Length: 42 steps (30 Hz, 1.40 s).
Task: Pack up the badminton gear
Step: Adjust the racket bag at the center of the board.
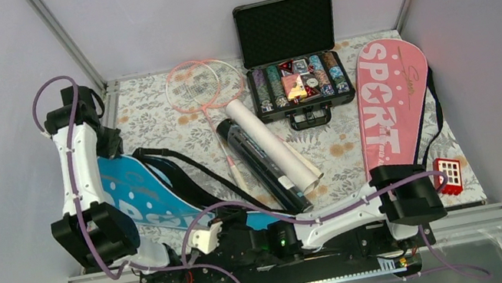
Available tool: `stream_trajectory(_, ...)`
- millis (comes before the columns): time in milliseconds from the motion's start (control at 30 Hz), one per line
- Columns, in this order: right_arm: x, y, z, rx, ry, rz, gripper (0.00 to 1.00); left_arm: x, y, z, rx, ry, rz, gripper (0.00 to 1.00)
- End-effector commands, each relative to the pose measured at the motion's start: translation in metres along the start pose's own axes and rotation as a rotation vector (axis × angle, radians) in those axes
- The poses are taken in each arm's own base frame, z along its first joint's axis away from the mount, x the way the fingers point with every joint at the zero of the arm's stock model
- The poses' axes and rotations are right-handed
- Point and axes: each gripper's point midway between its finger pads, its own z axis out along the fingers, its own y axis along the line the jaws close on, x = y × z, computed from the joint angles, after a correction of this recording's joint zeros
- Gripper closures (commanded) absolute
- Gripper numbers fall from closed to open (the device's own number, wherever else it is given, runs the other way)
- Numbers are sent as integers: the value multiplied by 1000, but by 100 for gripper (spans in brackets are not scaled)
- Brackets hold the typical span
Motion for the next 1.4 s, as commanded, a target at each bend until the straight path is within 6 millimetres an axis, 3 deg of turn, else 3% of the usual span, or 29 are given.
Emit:
stream_trajectory(0,-39,-73,-3,116,-100,197,91,-11,-27,-39,221,-53,2,100)
stream_trajectory(167,-52,-77,-9,-59,-141,390,69,-12,-30,-45,308,-107,83,100)
stream_trajectory(267,-72,-88,-14,-172,-202,606,65,-2,-35,-46,406,-105,120,100)
stream_trajectory(333,-82,-106,-14,-202,-244,742,63,0,-36,-53,458,-132,135,100)
stream_trajectory(433,-86,-132,1,-224,-271,921,63,2,-34,-56,488,-155,148,100)
stream_trajectory(533,-88,-152,28,-215,-275,967,63,13,-38,-58,535,-109,175,100)
stream_trajectory(600,-90,-154,45,-222,-261,978,64,16,-37,-59,544,-101,185,100)
stream_trajectory(867,-114,-140,90,-293,-272,1056,64,18,-27,-64,555,-134,192,100)
stream_trajectory(1000,-108,-127,114,-287,-248,1058,58,26,-25,-63,565,-113,200,100)
stream_trajectory(1200,-93,-131,143,-251,-216,1078,43,32,-20,-60,564,-101,204,100)
stream_trajectory(1367,-80,-124,157,-253,-174,1072,34,31,-18,-62,564,-109,210,100)
